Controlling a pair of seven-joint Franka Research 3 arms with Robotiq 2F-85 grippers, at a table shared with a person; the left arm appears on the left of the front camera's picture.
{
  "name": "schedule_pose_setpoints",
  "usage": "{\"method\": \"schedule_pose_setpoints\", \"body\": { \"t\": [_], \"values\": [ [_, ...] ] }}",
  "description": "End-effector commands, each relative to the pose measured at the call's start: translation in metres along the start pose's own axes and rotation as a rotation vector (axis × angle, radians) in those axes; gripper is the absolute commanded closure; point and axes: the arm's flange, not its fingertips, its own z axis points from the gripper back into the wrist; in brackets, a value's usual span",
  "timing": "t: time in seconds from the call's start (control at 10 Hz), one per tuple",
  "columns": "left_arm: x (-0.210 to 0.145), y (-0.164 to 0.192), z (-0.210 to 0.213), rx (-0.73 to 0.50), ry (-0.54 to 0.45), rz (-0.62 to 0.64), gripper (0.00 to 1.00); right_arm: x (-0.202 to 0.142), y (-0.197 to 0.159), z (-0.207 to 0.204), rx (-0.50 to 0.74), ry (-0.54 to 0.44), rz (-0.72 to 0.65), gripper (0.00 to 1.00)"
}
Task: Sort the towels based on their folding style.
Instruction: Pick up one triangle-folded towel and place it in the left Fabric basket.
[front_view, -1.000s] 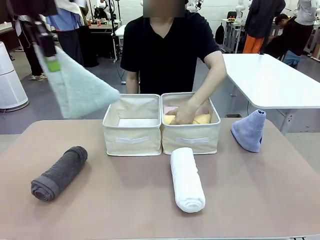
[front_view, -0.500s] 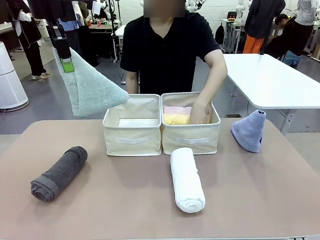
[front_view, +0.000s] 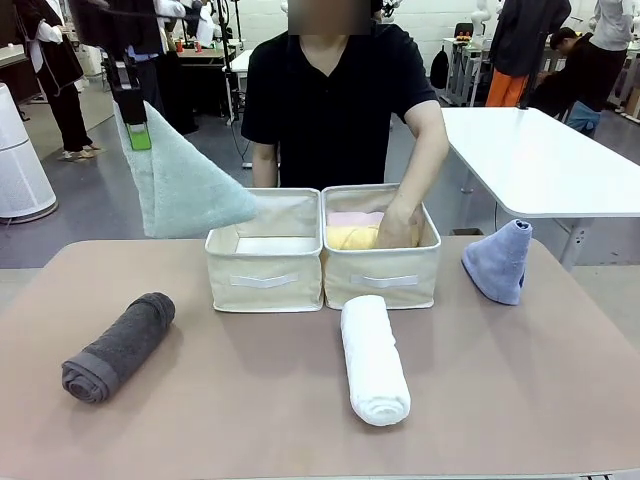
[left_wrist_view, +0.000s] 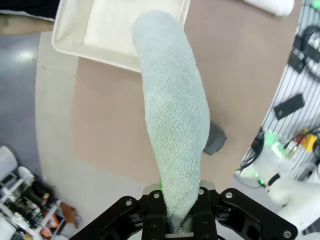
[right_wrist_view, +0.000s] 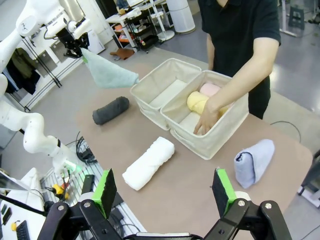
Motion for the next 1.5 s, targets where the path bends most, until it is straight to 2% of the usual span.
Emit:
{"method": "schedule_pose_setpoints", "body": {
  "t": [0.0,0.1,0.6,1.0,1.4],
  "values": [
    [0.035,0.027,-0.001,0.045,0.101,-0.178,0.84,-0.001,-0.001,-0.001,-0.012,0.017,-0.006,0.00],
    [0.047,0.032,-0.004,0.029,0.091,-0.292,0.84,-0.001,-0.001,-0.001,-0.012,0.017,-0.006,0.00],
    [0.101,0.057,-0.022,0.064,0.081,-0.414,0.84,-0.001,-0.001,-0.001,-0.012,0.017,-0.006,0.00],
    [0.134,0.066,-0.052,0.016,0.077,-0.437,0.84,-0.001,-0.001,-0.001,-0.012,0.017,-0.006,0.00],
    [0.141,0.076,-0.092,-0.052,0.087,-0.424,0.84,-0.001,-0.001,-0.001,-0.012,0.017,-0.006,0.00]
  ]
}}
